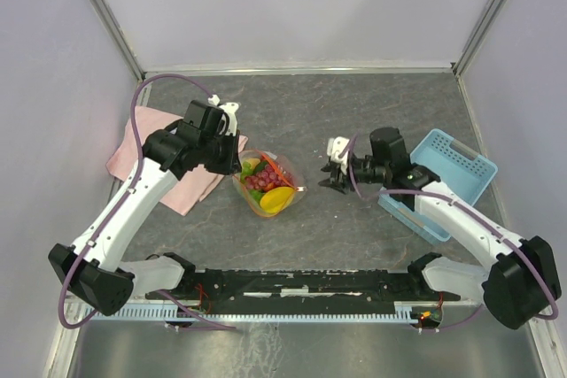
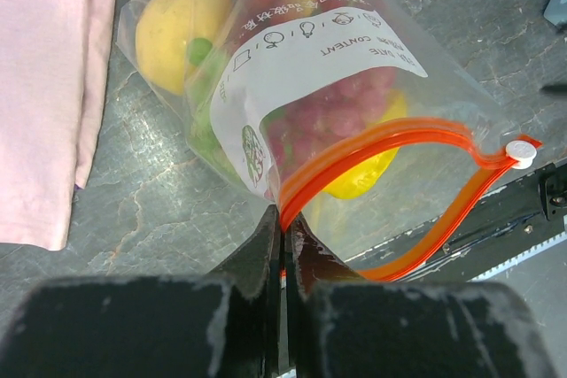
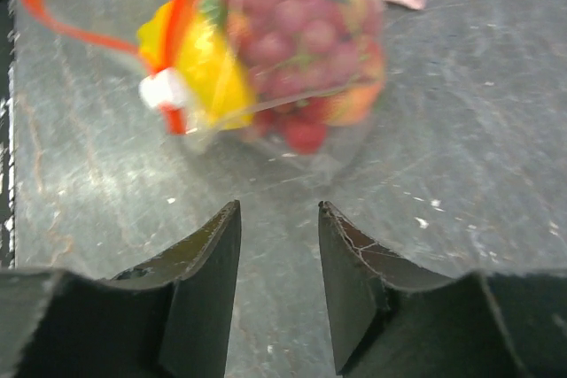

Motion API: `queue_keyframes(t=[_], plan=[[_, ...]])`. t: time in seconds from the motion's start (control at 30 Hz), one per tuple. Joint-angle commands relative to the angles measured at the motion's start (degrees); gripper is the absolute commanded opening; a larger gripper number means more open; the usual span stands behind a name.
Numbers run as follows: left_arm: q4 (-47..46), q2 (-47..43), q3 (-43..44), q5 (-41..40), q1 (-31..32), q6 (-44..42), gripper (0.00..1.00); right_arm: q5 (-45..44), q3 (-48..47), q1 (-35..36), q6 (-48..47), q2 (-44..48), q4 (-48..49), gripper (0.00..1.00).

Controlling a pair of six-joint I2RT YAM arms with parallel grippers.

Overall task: Place the food in the zip-top bag and seal the zipper
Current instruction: Zip the zipper food storage bag at the center of the board.

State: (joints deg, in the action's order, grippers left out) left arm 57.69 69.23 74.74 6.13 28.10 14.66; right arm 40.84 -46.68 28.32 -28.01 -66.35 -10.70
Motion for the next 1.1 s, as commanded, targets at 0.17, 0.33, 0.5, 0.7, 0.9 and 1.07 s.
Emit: queue_keyframes(t=[0.17,0.33,0.5,0.7,0.9,1.07], plan=[[-1.9,0.1,2.5,0.7,0.1,-2.5,0.03,-0.7,7.8,7.3,-3.1,4.1,11.5,0.57],[-2.3,0.3,2.4,1.3,0.1,-2.4,0.03,-2.2,9.1,10.2,0.2,0.5,22.0,0.62],[-2.4,0.5,2.3,1.4,0.2,-2.5,0.03,-1.2,7.9,12.3,0.2,-3.4,24.3,0.62],[-2.5,0.3,2.3,1.2,0.1,-2.5,0.03,-2.5,8.3,13.0,0.5,-6.1,27.9,0.53],[-2.5,-0.1,2.3,0.2,0.1,-2.5,0.03,-2.7,6.6,13.0,-2.1,-4.7,23.6,0.27],[-2.1,-0.2,2.9,-3.3,0.1,-2.2,0.03,-3.8,5.4,12.7,-4.9,-1.3,17.8,0.06]])
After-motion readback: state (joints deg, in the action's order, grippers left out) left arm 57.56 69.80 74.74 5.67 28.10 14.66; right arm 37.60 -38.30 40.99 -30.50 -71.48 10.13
